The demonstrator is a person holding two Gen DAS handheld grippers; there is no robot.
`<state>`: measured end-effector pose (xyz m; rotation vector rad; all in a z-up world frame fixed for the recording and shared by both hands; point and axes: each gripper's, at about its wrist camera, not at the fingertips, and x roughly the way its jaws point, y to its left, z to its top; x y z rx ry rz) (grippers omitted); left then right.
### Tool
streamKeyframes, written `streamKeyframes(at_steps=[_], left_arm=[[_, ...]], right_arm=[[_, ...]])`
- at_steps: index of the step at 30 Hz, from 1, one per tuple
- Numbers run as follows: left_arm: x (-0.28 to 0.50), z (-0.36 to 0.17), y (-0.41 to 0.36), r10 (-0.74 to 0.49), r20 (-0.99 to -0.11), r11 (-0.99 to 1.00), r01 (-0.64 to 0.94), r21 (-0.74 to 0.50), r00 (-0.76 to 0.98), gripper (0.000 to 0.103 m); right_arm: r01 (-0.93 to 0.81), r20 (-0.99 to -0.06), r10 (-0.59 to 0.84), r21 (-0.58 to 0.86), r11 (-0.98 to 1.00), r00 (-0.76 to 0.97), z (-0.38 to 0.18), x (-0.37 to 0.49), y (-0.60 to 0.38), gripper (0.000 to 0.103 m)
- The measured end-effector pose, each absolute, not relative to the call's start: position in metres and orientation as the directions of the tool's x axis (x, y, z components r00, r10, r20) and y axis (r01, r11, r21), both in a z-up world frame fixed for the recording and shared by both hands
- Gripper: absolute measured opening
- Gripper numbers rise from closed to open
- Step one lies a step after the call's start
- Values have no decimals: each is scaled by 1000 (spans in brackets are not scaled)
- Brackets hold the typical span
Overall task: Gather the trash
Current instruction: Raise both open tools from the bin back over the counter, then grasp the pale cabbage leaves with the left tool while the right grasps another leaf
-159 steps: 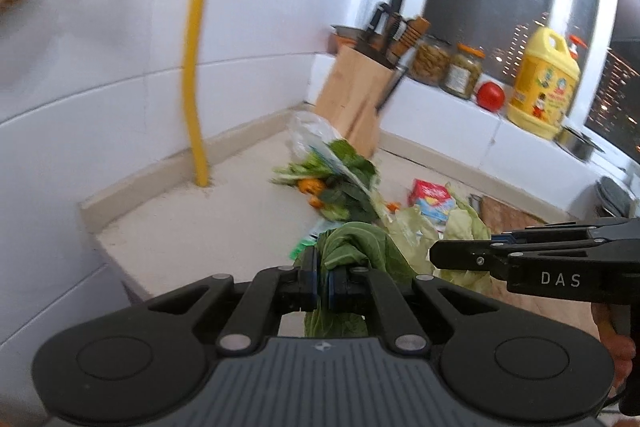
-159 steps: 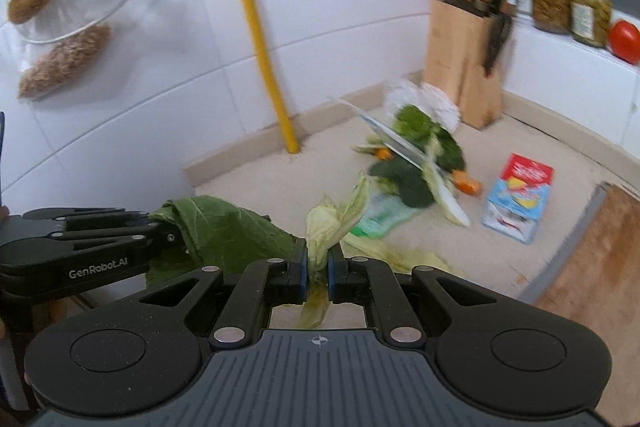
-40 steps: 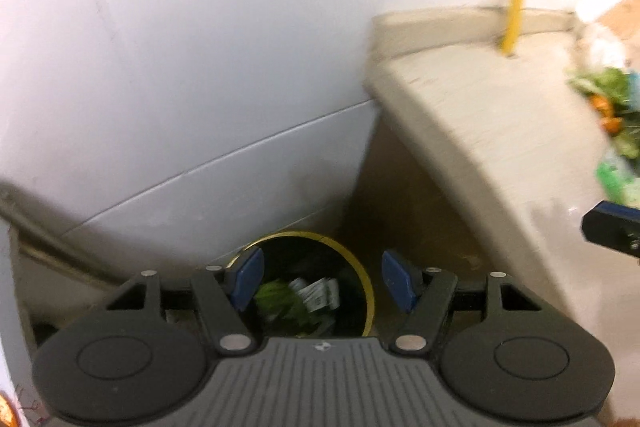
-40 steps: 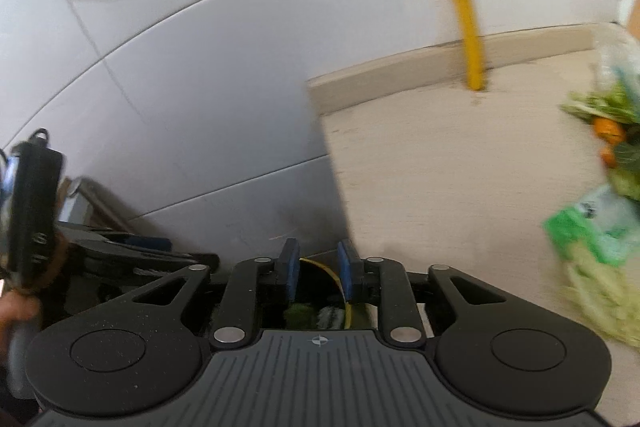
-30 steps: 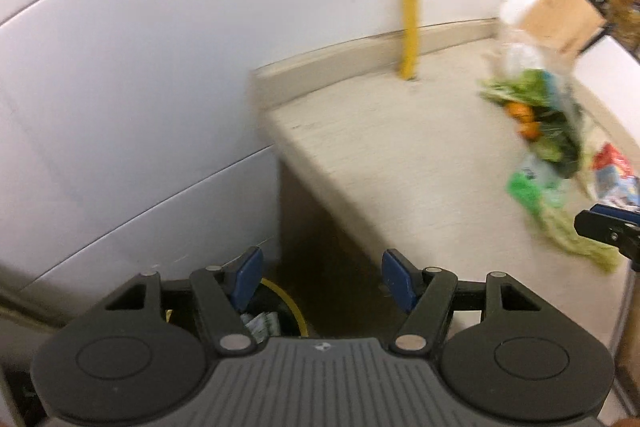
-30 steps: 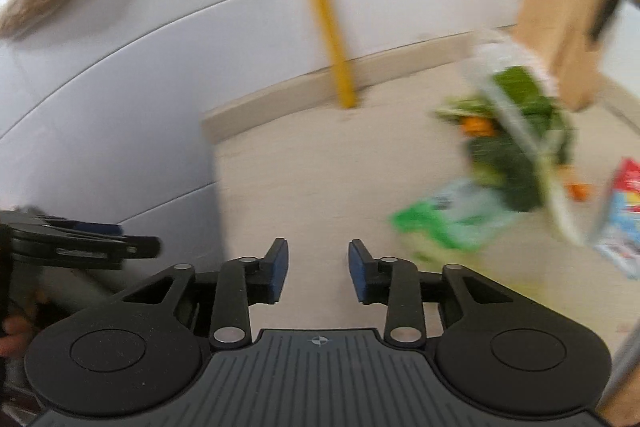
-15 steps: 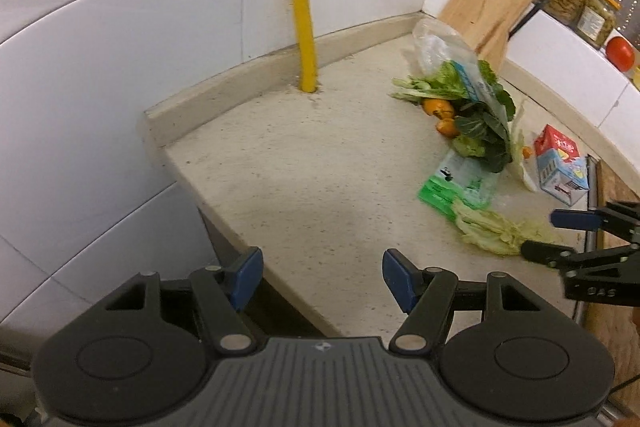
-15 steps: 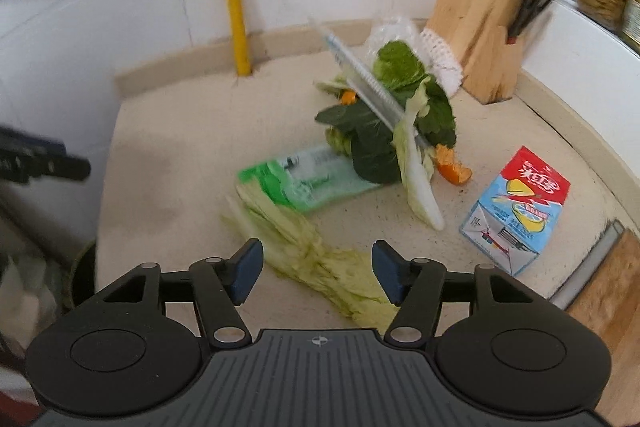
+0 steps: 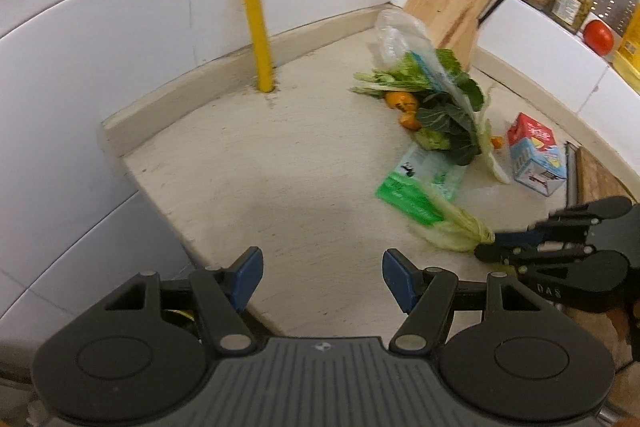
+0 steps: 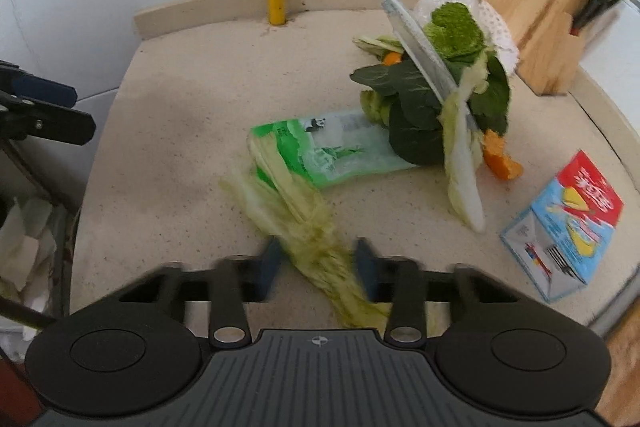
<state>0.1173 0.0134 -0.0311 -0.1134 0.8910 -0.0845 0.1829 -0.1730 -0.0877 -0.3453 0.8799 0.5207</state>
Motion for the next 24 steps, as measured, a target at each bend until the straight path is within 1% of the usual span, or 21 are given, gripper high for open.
streamKeyframes(at_steps=[1, 3, 5, 8, 9, 11, 13, 14, 15, 17, 18, 19, 24], left_arm=[[118, -31, 11, -129, -769, 990, 37, -136, 626, 60], [119, -30, 7, -156, -766, 987, 61, -151, 624, 60], [120, -31, 1, -200, -762, 979, 94, -181, 615, 60], [122, -33, -10, -254, -757, 967, 145, -209, 601, 60], [124, -35, -13, -267, -758, 964, 153, -219, 595, 60], [128, -39, -17, -294, -760, 956, 165, -244, 579, 60], [130, -44, -20, -294, -771, 956, 160, -247, 565, 60], [131, -46, -21, -293, -774, 956, 157, -247, 561, 60], [132, -47, -22, -297, -775, 955, 154, -254, 557, 60], [132, -48, -25, -319, -773, 947, 146, -287, 548, 60], [133, -49, -27, -334, -770, 941, 150, -302, 544, 60], [133, -51, -30, -344, -767, 937, 152, -314, 541, 60], [140, -61, -51, -336, -795, 940, 128, -316, 505, 60]], right_arm=[[-556, -808, 292, -52, 829, 512, -86, 181, -174, 16], [-542, -813, 312, -5, 840, 491, -83, 174, -178, 14], [-519, -809, 337, 46, 853, 482, -77, 165, -182, 14], [-480, -776, 442, 207, 852, 450, -67, 156, -191, 14], [-472, -758, 464, 235, 850, 458, -65, 153, -192, 14], [-462, -737, 465, 233, 856, 490, -65, 149, -190, 15], [-449, -735, 464, 241, 861, 494, -72, 150, -188, 23], [-439, -735, 461, 245, 864, 497, -75, 151, -188, 25], [-436, -739, 452, 236, 868, 500, -77, 150, -189, 29], [-436, -743, 412, 179, 882, 528, -76, 147, -193, 41], [-439, -740, 398, 154, 885, 542, -75, 145, -196, 52], [-438, -738, 387, 138, 888, 553, -72, 144, -200, 54], [-405, -711, 330, 70, 912, 620, -59, 163, -225, 54]])
